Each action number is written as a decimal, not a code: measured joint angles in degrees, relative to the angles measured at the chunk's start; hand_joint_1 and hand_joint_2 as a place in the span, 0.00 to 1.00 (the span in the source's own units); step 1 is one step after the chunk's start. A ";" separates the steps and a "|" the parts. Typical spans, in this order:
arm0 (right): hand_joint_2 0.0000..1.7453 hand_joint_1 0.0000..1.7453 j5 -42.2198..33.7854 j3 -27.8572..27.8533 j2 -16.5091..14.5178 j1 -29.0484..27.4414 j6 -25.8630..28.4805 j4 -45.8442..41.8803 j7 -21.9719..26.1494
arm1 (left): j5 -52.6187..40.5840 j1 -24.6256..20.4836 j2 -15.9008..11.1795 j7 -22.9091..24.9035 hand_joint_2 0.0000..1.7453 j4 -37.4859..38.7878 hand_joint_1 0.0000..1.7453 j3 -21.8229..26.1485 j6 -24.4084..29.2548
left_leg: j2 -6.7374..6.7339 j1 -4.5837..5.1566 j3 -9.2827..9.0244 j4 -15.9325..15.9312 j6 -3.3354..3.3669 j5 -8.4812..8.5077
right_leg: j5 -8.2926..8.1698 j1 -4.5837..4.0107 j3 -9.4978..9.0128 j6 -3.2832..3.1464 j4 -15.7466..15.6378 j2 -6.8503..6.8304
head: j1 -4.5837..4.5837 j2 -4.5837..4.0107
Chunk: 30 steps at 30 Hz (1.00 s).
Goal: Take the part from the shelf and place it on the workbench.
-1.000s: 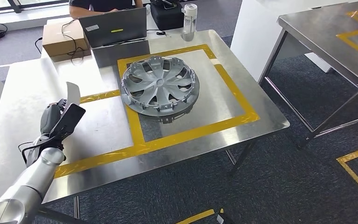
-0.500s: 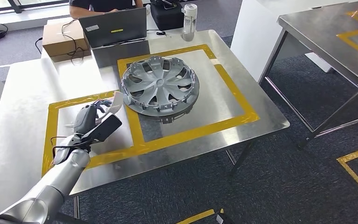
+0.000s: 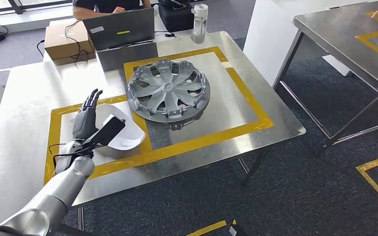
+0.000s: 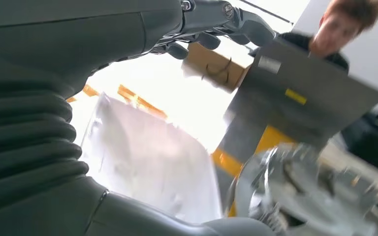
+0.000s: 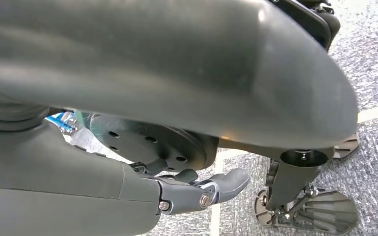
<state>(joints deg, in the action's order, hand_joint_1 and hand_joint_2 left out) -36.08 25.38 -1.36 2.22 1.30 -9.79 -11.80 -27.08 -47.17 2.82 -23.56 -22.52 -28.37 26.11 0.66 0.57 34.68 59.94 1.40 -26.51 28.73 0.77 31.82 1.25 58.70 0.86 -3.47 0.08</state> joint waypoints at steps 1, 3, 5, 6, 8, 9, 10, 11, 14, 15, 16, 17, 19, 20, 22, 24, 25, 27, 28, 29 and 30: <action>0.00 0.00 -0.21 0.00 -0.02 -0.01 0.09 0.00 0.00 | 0.31 -0.04 -0.24 -1.14 0.00 -1.44 0.00 0.01 1.91 | -0.05 -0.12 -0.22 -0.46 0.20 0.31 | -0.01 0.10 -0.07 0.23 -0.10 -0.03 | -0.01 0.00; 0.00 0.00 -0.50 0.00 -0.02 0.00 0.27 0.00 0.01 | 1.19 0.16 -0.77 -3.34 0.00 -5.39 0.00 0.03 5.17 | -0.20 -0.55 -0.71 -1.77 0.48 1.08 | 1.47 -0.03 0.82 0.47 1.88 -0.18 | -0.13 0.01; 0.00 0.00 -0.85 0.00 -0.02 0.01 0.61 0.00 0.03 | 1.66 1.58 -1.65 -4.46 0.00 -11.39 0.00 0.04 7.84 | -0.38 -0.67 -0.83 -2.26 0.62 1.42 | 4.81 0.01 3.90 0.67 8.30 -0.35 | -0.26 0.01; 0.00 0.00 -1.03 0.00 -0.02 -0.02 0.80 0.00 0.09 | 1.54 2.89 -2.22 -4.53 0.00 -15.09 0.00 0.04 9.04 | -0.51 -0.69 -0.78 -2.24 0.61 1.45 | 6.24 0.08 5.73 0.80 12.02 -0.39 | -0.29 0.01; 0.00 0.00 -1.31 0.00 -0.02 -0.15 1.05 0.01 0.22 | 0.77 5.67 -3.24 -4.08 0.00 -21.98 0.00 0.04 10.68 | -0.72 -0.77 -0.69 -2.07 0.52 1.43 | 6.92 0.28 7.72 1.05 15.97 -0.48 | -0.30 0.00; 0.00 0.00 -1.43 0.00 -0.02 -0.22 1.09 0.01 0.26 | 0.14 6.89 -3.62 -3.69 0.00 -24.99 0.00 0.04 11.14 | -0.76 -0.87 -0.59 -1.91 0.40 1.40 | 6.02 0.43 7.52 1.20 15.43 -0.55 | -0.31 0.00; 0.00 0.00 -1.55 0.00 -0.01 -0.24 1.14 0.02 0.22 | -0.65 7.99 -3.95 -3.24 0.00 -27.95 0.00 0.04 11.50 | -0.75 -1.04 -0.45 -1.66 0.19 1.33 | 4.45 0.62 6.45 1.38 13.14 -0.60 | -0.30 -0.01; 0.00 0.00 -1.67 0.00 -0.01 -0.26 1.25 0.02 0.03 | -1.68 9.16 -4.29 -2.73 0.00 -31.34 0.00 0.04 11.87 | -0.71 -1.25 -0.24 -1.24 -0.16 1.20 | 2.56 0.89 4.75 1.61 9.54 -0.63 | -0.31 0.00; 0.00 0.00 -1.98 -0.01 -0.13 -0.26 1.64 0.02 -0.80 | -4.98 12.60 -5.56 -1.48 0.00 -41.07 0.00 0.04 12.97 | -0.48 -1.34 0.72 0.12 -1.76 0.90 | -0.08 1.03 1.46 1.16 1.92 -0.20 | -0.43 0.00; 0.00 0.00 -2.05 -0.01 -0.18 -0.24 1.68 0.02 -0.87 | -5.98 13.66 -6.00 -1.26 0.00 -43.50 0.00 0.04 13.26 | -0.42 -1.26 0.88 0.16 -2.29 1.04 | 0.01 0.84 1.61 0.56 1.85 -0.02 | -0.46 -0.01; 0.00 0.00 -2.10 -0.01 -0.19 -0.22 1.70 0.02 -0.82 | -7.05 14.79 -6.43 -1.03 0.00 -45.80 0.00 0.04 13.48 | -0.39 -1.33 0.89 0.03 -2.73 1.26 | -0.28 0.79 1.80 -0.15 1.88 0.07 | -0.47 0.00; 0.00 0.00 -2.10 -0.01 -0.20 -0.21 1.70 0.02 -0.78 | -8.07 15.92 -6.80 -0.84 0.00 -47.75 0.00 0.03 13.64 | -0.40 -1.41 0.90 -0.10 -3.12 1.39 | -0.51 0.75 1.94 -0.67 1.85 0.02 | -0.47 0.00; 0.00 0.00 -2.13 -0.01 -0.20 -0.18 1.70 0.02 -0.77 | -9.80 17.98 -7.55 -0.42 0.00 -51.00 0.00 0.02 13.80 | -0.44 -1.55 1.61 1.46 -3.61 -0.28 | -1.11 0.78 2.30 -1.64 1.69 -0.13 | -0.43 0.00; 0.00 0.00 -2.13 -0.02 -0.20 -0.16 1.70 0.02 -0.78 | -10.59 18.93 -7.85 -0.24 0.00 -52.28 0.00 0.01 13.87 | -0.46 -1.56 2.60 4.05 -3.74 -2.36 | -1.45 0.75 2.63 -2.04 1.64 -0.24 | -0.39 0.00; 0.00 0.00 -2.10 -0.01 -0.20 -0.15 1.73 0.02 -0.79 | -12.44 21.01 -8.32 0.05 0.00 -54.49 0.00 -0.01 13.97 | -0.47 -1.53 5.00 11.23 -3.85 -7.01 | -2.12 0.50 3.49 -2.50 1.65 -0.39 | -0.35 -0.01; 0.00 0.00 -1.87 0.00 -0.20 -0.18 1.73 0.02 -0.81 | -15.35 23.80 -8.69 0.10 0.00 -56.82 0.00 0.19 14.00 | -0.46 -1.46 5.39 14.91 -3.62 -8.82 | -2.85 0.18 4.48 -2.65 1.68 -0.43 | -0.35 0.00; 0.00 0.00 -1.74 0.00 -0.20 -0.19 1.72 0.02 -0.83 | -16.69 25.30 -8.84 -0.08 0.00 -58.05 0.00 0.54 14.01 | -0.46 -1.37 4.00 13.58 -3.29 -8.27 | -3.25 0.02 4.97 -2.66 1.68 -0.42 | -0.34 0.01; 0.00 0.00 -1.61 -0.01 -0.21 -0.19 1.56 0.02 -0.86 | -18.16 27.80 -9.14 -0.69 0.00 -60.49 0.00 1.69 14.02 | -0.48 -0.97 -1.11 6.14 -2.34 -6.15 | -4.05 -0.21 5.77 -2.54 1.68 -0.42 | -0.36 0.01; 0.00 0.00 -1.56 -0.01 -0.22 -0.18 1.37 0.02 -0.87 | -18.18 28.97 -9.27 -0.97 0.00 -61.62 0.00 2.49 14.03 | -0.57 -0.69 -3.27 2.51 -1.94 -5.28 | -4.43 -0.32 5.98 -2.34 1.64 -0.43 | -0.41 0.00; 0.00 0.00 -1.49 -0.01 -0.22 -0.16 1.15 0.02 -0.87 | -18.14 30.15 -9.40 -1.20 0.00 -62.69 0.00 3.36 14.05 | -0.63 -0.43 -4.58 0.16 -1.68 -4.74 | -4.80 -0.30 6.05 -2.04 1.53 -0.46 | -0.34 0.00; 0.00 0.00 -1.35 -0.01 -0.23 -0.15 0.97 0.02 -0.86 | -18.06 31.31 -9.50 -1.39 0.00 -63.65 0.00 4.25 14.07 | -0.68 -0.19 -4.98 -0.87 -1.53 -4.52 | -5.11 -0.21 6.04 -1.74 1.40 -0.49 | -0.28 -0.01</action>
<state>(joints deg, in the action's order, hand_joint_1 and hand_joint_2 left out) -37.43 25.37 -1.58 2.08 2.27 -9.77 -12.67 -45.14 -15.87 -6.68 -24.95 -86.17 -24.12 40.18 -0.02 0.39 29.69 59.06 -0.13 -31.03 23.62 0.55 37.86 -0.49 60.10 0.37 -3.75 0.08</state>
